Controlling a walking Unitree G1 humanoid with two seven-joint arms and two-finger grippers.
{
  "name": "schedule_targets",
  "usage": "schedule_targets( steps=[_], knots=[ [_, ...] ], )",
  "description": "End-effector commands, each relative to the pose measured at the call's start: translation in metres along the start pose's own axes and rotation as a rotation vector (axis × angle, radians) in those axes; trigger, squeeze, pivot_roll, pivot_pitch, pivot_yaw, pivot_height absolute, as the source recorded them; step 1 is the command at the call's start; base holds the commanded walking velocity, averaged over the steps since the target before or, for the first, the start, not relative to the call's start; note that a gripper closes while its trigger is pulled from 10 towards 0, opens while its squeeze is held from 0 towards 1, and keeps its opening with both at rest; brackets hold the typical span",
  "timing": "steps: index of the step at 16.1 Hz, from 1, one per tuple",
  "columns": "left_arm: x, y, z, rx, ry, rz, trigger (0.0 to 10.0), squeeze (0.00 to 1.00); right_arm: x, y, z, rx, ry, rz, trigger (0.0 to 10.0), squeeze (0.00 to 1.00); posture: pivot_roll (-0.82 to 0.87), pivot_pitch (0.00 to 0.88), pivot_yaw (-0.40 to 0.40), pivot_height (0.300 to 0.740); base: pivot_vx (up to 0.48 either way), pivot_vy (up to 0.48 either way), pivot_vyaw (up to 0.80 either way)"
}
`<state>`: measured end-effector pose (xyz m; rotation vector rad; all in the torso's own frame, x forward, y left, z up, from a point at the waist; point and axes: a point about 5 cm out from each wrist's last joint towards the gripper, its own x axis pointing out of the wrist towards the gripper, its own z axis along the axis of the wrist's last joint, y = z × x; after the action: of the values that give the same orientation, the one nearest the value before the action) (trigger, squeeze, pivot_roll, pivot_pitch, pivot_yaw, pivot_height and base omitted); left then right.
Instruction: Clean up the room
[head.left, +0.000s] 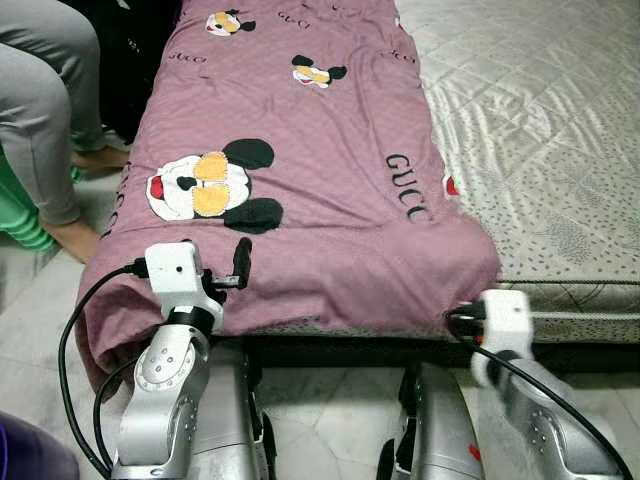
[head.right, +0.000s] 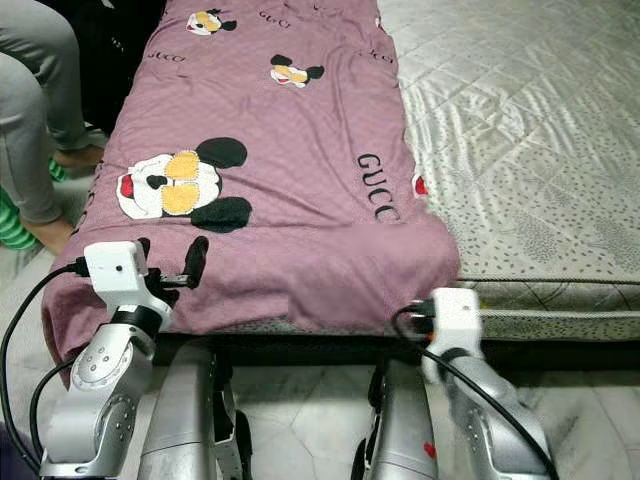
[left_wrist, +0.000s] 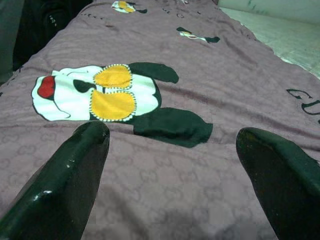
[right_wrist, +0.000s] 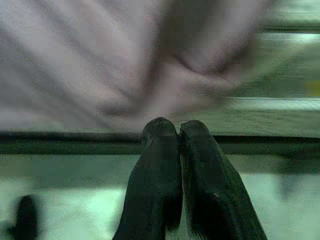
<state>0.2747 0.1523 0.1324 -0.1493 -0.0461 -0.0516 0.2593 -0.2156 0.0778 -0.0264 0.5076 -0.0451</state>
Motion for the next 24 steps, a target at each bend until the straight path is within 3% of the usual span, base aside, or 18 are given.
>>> schedule_targets(
  steps=[1,5,8,10,13,16,18,19,21,23,24],
  knots=[
    [0.0,0.001,-0.002,0.003,0.01,-0.003,10.0,0.0,0.0,-0.009,0.003,-0.023,-0.023,-0.063,10.0,1.0,0.01,0.148,0.008,0.534,0.0,0.0,0.0],
    [0.001,-0.001,-0.003,-0.003,0.009,-0.009,10.0,0.0,0.0,-0.029,0.032,-0.073,-0.165,-0.21,10.0,1.0,0.0,0.135,0.005,0.534,0.0,0.0,0.0],
    [0.002,-0.001,-0.002,-0.005,0.005,-0.009,10.0,0.0,0.003,-0.031,0.058,0.0,-0.302,-0.235,10.0,1.0,0.0,0.132,0.005,0.534,0.0,0.0,0.0],
    [0.003,-0.002,-0.002,-0.007,0.001,-0.01,10.0,0.0,0.011,-0.007,0.084,0.113,-0.409,-0.125,10.0,1.0,0.01,0.131,0.005,0.534,0.0,0.0,0.0],
    [0.002,-0.004,0.0,-0.008,-0.003,-0.011,10.0,0.0,0.03,0.032,0.099,0.192,-0.426,0.074,10.0,1.0,0.03,0.138,0.007,0.534,0.0,0.0,0.0],
    [0.002,-0.003,0.001,-0.004,-0.005,-0.012,10.0,0.0,0.049,0.088,0.099,0.156,-0.392,0.289,10.0,1.0,0.05,0.139,0.004,0.534,0.0,0.0,0.0],
    [0.003,-0.004,0.003,0.0,-0.012,-0.015,10.0,0.0,0.062,0.124,0.085,0.115,-0.274,0.348,10.0,1.0,0.06,0.142,0.004,0.534,0.0,0.0,0.0],
    [0.003,-0.005,0.004,0.001,-0.013,-0.017,10.0,0.0,0.066,0.13,0.08,0.095,-0.237,0.34,10.0,1.0,0.06,0.142,0.004,0.534,0.0,0.0,0.0],
    [0.003,-0.005,0.004,0.003,-0.013,-0.017,10.0,0.0,0.074,0.127,0.073,0.143,-0.193,0.277,10.0,1.0,0.08,0.139,0.0,0.534,0.0,0.0,0.0],
    [0.002,-0.004,0.004,0.006,-0.012,-0.015,10.0,0.0,0.083,0.105,0.056,0.189,-0.104,0.138,10.0,1.0,0.07,0.136,0.0,0.534,0.0,0.0,0.0],
    [0.002,-0.003,0.003,0.006,-0.01,-0.014,10.0,0.0,0.086,0.083,0.046,0.228,-0.067,0.032,10.0,1.0,0.07,0.134,0.003,0.534,0.0,0.0,0.0]
  ],
)
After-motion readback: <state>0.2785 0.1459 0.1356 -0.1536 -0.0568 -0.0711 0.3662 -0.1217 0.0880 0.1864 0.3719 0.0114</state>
